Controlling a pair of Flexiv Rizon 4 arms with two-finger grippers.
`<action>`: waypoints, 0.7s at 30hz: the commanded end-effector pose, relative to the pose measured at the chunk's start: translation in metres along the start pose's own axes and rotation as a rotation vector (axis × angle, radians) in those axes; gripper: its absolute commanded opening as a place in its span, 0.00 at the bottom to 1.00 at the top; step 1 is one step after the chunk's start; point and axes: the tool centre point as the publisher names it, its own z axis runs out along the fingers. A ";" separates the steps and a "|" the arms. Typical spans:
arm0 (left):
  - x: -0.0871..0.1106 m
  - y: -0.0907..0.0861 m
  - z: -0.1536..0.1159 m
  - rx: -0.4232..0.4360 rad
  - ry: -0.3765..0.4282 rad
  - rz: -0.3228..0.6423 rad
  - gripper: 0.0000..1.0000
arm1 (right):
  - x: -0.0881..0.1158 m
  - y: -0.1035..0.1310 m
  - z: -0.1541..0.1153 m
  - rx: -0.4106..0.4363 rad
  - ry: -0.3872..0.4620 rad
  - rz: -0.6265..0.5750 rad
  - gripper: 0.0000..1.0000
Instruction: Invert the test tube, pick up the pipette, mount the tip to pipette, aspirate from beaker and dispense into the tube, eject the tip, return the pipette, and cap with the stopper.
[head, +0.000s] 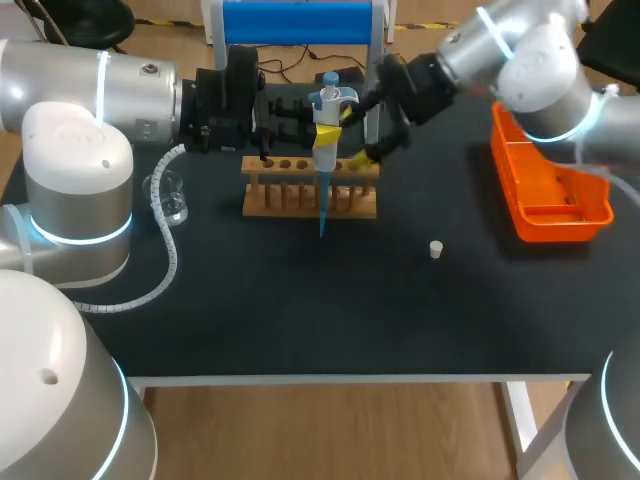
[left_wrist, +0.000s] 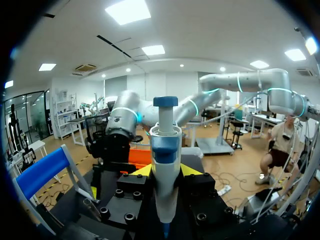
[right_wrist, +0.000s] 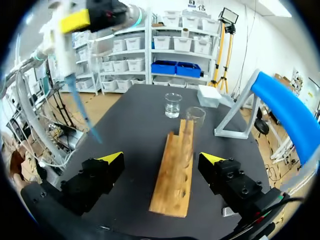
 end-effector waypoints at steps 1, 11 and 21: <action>-0.001 0.000 0.000 0.000 0.002 0.000 0.00 | 0.048 -0.006 -0.046 -0.062 -0.029 -0.012 1.00; -0.001 0.000 0.000 0.000 0.002 0.000 0.00 | 0.100 0.014 -0.062 -0.236 -0.047 -0.045 1.00; -0.001 0.000 0.000 0.000 0.002 0.000 0.00 | 0.129 0.038 -0.072 -0.402 -0.041 -0.070 1.00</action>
